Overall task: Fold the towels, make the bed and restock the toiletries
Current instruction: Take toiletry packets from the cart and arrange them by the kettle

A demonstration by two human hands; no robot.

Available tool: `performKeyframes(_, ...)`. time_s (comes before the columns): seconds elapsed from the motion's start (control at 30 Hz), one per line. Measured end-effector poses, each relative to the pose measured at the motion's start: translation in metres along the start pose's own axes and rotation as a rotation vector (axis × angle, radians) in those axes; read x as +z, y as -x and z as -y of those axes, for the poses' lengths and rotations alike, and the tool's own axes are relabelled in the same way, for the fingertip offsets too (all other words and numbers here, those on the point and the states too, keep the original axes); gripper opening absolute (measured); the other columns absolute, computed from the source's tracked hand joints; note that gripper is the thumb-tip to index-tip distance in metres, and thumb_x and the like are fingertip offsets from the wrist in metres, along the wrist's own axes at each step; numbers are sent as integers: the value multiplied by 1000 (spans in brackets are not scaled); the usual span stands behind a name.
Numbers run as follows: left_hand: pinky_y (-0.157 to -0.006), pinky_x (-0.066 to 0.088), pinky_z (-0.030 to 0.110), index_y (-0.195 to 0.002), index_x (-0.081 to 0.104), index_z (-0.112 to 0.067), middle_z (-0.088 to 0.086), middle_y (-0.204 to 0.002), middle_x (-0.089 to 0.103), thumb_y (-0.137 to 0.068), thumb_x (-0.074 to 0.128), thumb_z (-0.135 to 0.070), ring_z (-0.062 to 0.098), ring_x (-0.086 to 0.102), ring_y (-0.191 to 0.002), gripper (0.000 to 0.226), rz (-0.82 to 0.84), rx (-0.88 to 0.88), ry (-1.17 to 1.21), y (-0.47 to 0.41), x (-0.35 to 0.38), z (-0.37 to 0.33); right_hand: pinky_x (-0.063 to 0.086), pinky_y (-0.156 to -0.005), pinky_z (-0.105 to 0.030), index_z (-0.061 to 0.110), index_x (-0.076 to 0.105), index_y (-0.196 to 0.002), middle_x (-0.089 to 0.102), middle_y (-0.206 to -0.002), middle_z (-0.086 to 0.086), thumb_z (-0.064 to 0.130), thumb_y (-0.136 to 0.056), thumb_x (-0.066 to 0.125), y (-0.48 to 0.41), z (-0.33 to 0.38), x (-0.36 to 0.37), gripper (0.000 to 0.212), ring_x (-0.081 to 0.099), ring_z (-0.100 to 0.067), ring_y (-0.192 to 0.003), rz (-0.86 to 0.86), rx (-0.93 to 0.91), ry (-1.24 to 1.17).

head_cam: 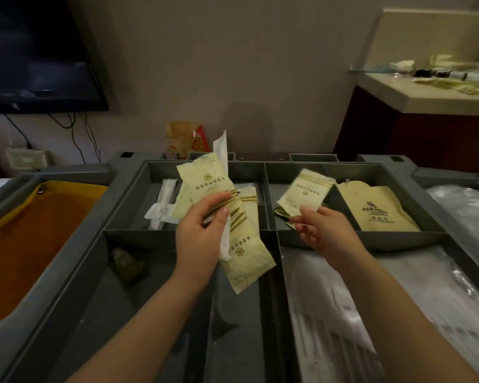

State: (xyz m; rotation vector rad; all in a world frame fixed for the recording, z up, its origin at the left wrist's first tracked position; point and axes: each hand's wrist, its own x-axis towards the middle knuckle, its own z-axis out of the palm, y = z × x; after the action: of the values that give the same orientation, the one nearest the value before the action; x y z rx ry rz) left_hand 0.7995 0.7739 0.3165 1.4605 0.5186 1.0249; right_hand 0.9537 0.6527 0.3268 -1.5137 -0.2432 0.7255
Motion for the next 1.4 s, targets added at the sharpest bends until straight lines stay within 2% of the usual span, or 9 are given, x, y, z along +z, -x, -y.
performKeyframes(0.13,-75,49,10,-95,68,-27,-4,-109,65,-90,57,0,-3,62,-97,29,12,0,-5,2,2,-1,43,-55,-21,7,55,-116,61,-83,-5,38,-95,54,-5,-4,-5,38,51,-10,-64,-44,57,313)
performKeyframes(0.23,-73,49,9,-95,67,-25,-1,-110,64,-89,57,1,-5,62,-95,29,32,-2,6,4,3,-3,46,-66,-25,17,55,-111,61,-92,0,39,-95,52,2,-8,7,27,55,-8,-76,-82,-207,606)
performKeyframes(0.33,-72,50,9,-96,67,-23,2,-111,64,-89,56,2,-4,62,-95,28,51,12,-2,5,3,-3,48,-57,-18,21,60,-91,60,-75,5,32,-95,52,17,-10,24,14,57,-5,-64,175,-324,454)
performKeyframes(0.47,-72,51,12,-96,66,-25,2,-111,64,-90,56,2,-2,63,-97,30,59,19,8,6,3,-2,55,-69,-21,31,57,-98,69,-93,10,23,-86,65,29,-17,41,16,67,-1,-83,375,-279,386)
performKeyframes(0.63,-76,51,13,-97,65,-29,-2,-111,63,-90,55,2,-3,60,-101,33,77,47,-31,6,3,-3,56,-82,-30,34,58,-103,70,-100,9,17,-84,69,30,-23,47,28,66,-5,-93,360,-253,369)
performKeyframes(0.9,-78,53,18,-97,65,-29,-5,-111,62,-90,54,1,1,60,-104,33,78,55,-41,5,2,-2,55,-80,-25,32,58,-103,70,-100,8,14,-88,64,26,-25,46,24,67,-3,-90,348,-274,373)
performKeyframes(1.13,-76,49,9,-96,65,-28,-4,-110,63,-91,54,2,-5,60,-100,32,-31,72,-54,-3,-4,-4,49,-62,-12,30,58,-108,69,-91,15,15,-90,61,19,-16,33,23,65,4,-81,244,-313,411)
performKeyframes(1.27,-73,48,6,-94,64,-30,-13,-109,60,-92,53,0,-15,56,-96,32,-40,61,-45,-5,-7,-5,53,-71,-27,27,48,-119,62,-98,11,19,-90,63,7,-8,11,34,62,-8,-87,-42,-300,246)
performKeyframes(1.4,-78,47,6,-95,65,-30,-14,-109,60,-91,55,2,-14,55,-101,34,21,86,-76,1,-1,-5,47,-66,-24,25,45,-117,59,-104,2,28,-94,58,-11,-4,-11,27,56,-8,-84,-365,-315,175)
